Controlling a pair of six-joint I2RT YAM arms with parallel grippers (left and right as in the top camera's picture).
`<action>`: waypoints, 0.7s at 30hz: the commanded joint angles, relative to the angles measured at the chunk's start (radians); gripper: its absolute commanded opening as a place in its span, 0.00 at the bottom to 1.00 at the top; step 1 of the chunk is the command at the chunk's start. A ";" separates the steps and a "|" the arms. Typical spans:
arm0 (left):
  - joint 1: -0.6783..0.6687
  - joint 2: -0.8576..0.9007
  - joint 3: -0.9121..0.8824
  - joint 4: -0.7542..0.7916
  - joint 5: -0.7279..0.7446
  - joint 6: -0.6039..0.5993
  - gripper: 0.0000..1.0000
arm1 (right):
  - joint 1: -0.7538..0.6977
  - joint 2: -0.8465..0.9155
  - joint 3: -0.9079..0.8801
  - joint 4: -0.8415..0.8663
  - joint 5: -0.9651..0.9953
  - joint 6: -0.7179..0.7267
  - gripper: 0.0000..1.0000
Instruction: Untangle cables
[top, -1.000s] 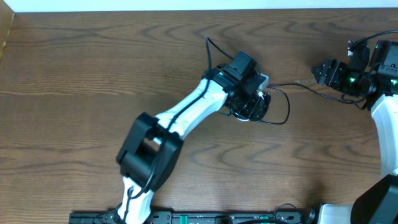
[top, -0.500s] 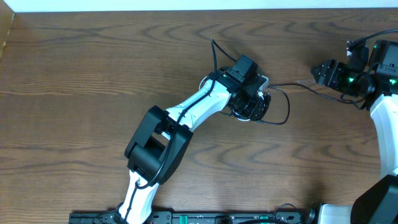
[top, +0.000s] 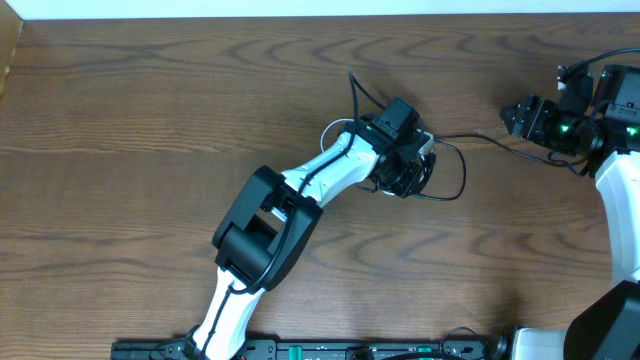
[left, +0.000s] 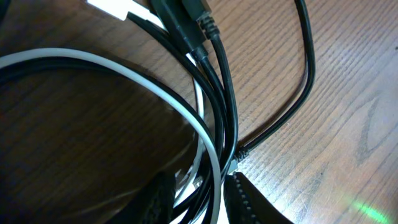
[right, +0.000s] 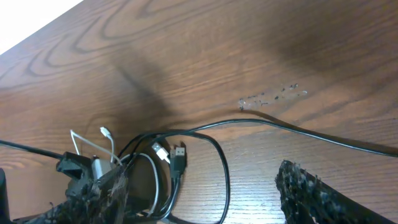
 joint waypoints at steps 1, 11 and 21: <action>0.000 0.005 -0.009 0.001 -0.010 -0.006 0.28 | 0.007 0.003 -0.005 -0.002 0.005 -0.023 0.73; 0.003 -0.003 0.000 0.000 -0.012 -0.024 0.15 | 0.007 0.003 -0.005 -0.002 0.005 -0.023 0.74; 0.039 -0.146 0.048 -0.037 -0.005 -0.134 0.08 | 0.027 0.003 -0.005 -0.002 0.005 -0.023 0.75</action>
